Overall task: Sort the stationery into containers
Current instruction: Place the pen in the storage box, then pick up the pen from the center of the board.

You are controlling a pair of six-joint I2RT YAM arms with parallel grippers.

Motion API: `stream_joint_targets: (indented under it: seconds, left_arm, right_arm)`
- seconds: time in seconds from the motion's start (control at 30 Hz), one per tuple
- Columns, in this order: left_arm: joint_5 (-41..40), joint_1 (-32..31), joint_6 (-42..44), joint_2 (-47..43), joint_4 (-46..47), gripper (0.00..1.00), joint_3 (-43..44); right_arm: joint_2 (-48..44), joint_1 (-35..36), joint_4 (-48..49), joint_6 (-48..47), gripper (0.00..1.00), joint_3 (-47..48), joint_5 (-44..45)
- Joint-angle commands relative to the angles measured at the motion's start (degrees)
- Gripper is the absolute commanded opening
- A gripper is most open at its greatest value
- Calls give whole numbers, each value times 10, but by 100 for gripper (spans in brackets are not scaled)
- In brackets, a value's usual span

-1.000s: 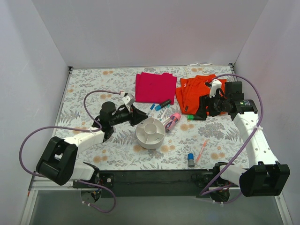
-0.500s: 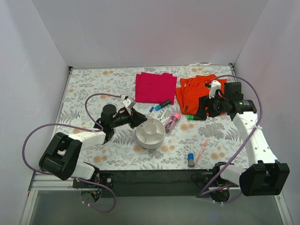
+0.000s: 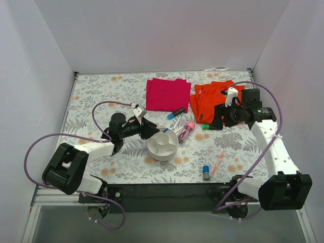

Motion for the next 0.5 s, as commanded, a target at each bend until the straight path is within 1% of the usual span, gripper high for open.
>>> stream_joint_targets:
  seconds: [0.0,0.07,0.1,0.13,0.17,0.2,0.23,0.27,0.3,0.33,0.4,0.43,0.47]
  left_arm:
    - [2,-3,14,-20,-11,36,-4]
    - [-4,-3,9,-35,-24,39,6]
    - [-22,-3,8,-43,-37,40,18]
    - [-38,-2,7,-54,-77,41,44]
    - [-62,-2,10,-64,-99,41,62]
    - [-102,2,15,-88,-122,45,79]
    - [-122,6,22,-99,-170,46,93]
    - [-144,11,27,-108,-195,48,128]
    - [-165,23,24,-126,-220,56,143]
    - [-203,30,21,-131,-274,59,161]
    - [-219,45,36,-134,-338,61,208]
    - [-243,47,39,-132,-407,61,220]
    - [-259,49,39,-130,-437,61,238]
  right_arm:
    - [4,-1,4,-8,74,1,-8]
    - [5,-1,6,2,74,5,-9]
    - [9,-1,7,8,75,12,-18]
    - [11,-1,8,24,74,16,-24]
    - [16,-1,9,38,75,21,-31]
    - [32,-1,12,49,75,28,-44]
    - [43,-1,16,78,75,41,-49]
    - [70,0,29,93,75,49,-53]
    - [85,0,37,106,75,56,-59]
    - [101,3,46,145,74,71,-57]
    - [152,16,75,171,73,87,-53]
    - [169,23,84,183,72,106,-53]
    - [199,38,99,205,69,116,-49]
